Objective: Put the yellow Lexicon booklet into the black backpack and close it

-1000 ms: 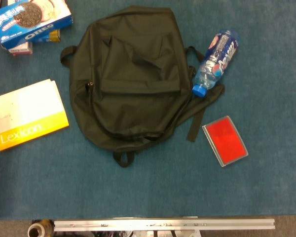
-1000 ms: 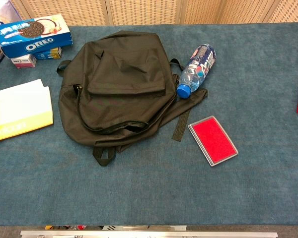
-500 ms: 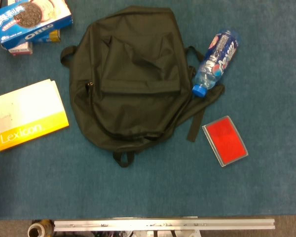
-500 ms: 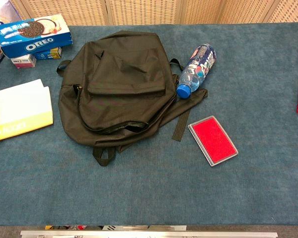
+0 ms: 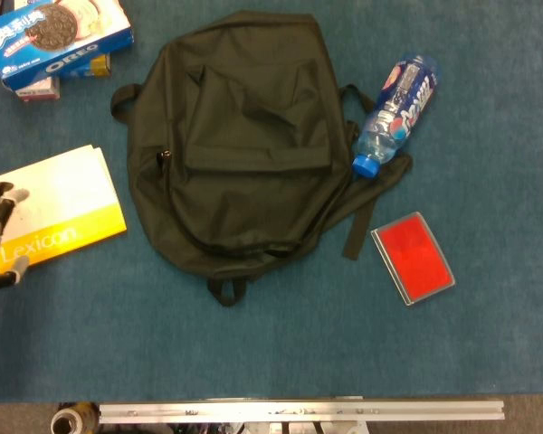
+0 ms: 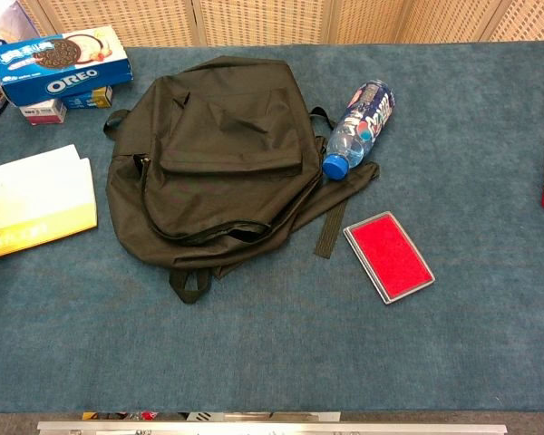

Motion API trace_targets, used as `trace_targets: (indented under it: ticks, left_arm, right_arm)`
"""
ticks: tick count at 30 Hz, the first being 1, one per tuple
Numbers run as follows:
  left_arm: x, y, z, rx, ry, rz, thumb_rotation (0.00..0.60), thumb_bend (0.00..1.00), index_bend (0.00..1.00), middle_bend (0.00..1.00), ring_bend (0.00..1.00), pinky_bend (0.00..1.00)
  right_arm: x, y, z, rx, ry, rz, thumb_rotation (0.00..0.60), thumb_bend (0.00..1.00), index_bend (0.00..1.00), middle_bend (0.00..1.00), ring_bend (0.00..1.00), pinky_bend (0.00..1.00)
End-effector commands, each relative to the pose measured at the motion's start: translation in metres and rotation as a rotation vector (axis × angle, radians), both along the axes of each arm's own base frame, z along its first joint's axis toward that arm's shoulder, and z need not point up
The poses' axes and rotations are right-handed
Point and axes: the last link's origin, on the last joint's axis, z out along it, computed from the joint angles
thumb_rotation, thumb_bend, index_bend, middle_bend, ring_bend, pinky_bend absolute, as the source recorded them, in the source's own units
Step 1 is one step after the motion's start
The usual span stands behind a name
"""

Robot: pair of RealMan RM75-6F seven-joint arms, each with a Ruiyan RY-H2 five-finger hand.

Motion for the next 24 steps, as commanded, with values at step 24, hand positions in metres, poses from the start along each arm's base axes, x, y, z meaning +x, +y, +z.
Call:
trace_targets:
  ticks: [24]
  left_arm:
    - [-0.013, 0.033, -0.063, -0.168, 0.025, 0.182, 0.6, 0.21, 0.1, 0.14, 0.15, 0.14]
  right_arm:
    - [-0.012, 0.006, 0.0, 0.005, -0.013, -0.022, 0.6, 0.25, 0.3, 0.42, 0.3, 0.38]
